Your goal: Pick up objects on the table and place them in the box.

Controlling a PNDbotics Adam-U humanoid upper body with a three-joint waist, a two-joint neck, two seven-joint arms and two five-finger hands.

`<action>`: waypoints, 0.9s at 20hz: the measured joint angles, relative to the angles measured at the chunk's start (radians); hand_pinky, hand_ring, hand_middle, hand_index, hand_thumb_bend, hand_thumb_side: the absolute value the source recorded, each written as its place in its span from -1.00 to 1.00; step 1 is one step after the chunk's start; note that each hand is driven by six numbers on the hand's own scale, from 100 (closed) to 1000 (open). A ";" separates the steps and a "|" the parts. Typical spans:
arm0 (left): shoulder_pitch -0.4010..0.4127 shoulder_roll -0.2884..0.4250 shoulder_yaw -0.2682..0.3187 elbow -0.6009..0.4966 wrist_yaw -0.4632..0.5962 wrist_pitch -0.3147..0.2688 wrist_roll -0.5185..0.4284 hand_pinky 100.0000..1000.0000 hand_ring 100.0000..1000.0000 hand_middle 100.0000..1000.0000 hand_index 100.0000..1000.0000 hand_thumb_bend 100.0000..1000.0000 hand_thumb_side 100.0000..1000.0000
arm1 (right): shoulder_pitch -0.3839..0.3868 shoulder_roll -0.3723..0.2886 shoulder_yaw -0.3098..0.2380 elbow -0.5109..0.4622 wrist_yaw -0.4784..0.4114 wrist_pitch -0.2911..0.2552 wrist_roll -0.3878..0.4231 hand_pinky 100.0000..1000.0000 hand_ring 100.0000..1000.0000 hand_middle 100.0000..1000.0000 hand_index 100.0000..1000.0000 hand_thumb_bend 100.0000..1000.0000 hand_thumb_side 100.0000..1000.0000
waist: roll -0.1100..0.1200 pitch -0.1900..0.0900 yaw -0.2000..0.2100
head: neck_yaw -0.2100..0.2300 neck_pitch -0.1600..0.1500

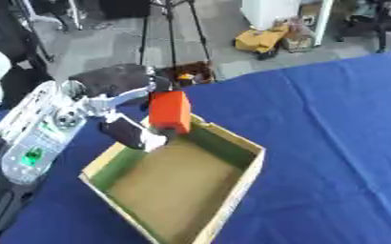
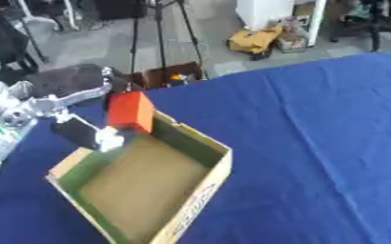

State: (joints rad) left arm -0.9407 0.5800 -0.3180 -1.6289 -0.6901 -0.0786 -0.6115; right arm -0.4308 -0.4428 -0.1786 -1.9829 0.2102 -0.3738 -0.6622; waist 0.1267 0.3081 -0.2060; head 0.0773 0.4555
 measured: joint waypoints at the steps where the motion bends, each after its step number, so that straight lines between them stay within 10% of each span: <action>1: -0.003 0.000 -0.004 -0.002 0.000 -0.004 -0.002 -0.80 -0.24 -0.22 0.53 -1.00 -0.42 | 0.000 0.000 0.000 0.000 0.000 0.000 0.000 0.43 0.32 0.52 0.42 -1.00 0.02 | 0.000 0.000 -0.001 | 0.001 0.000; 18: -0.010 -0.014 -0.138 0.068 -0.211 -0.170 -0.005 -0.65 -0.16 -0.13 0.55 -1.00 -0.42 | -0.001 0.003 0.002 0.000 0.000 0.004 0.002 0.43 0.32 0.53 0.41 -1.00 0.00 | 0.000 0.000 -0.005 | 0.008 -0.001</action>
State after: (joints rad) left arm -0.9502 0.5657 -0.4555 -1.5609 -0.9015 -0.2488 -0.6161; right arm -0.4322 -0.4393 -0.1768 -1.9829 0.2102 -0.3703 -0.6605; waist 0.1267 0.3081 -0.2112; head 0.0856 0.4546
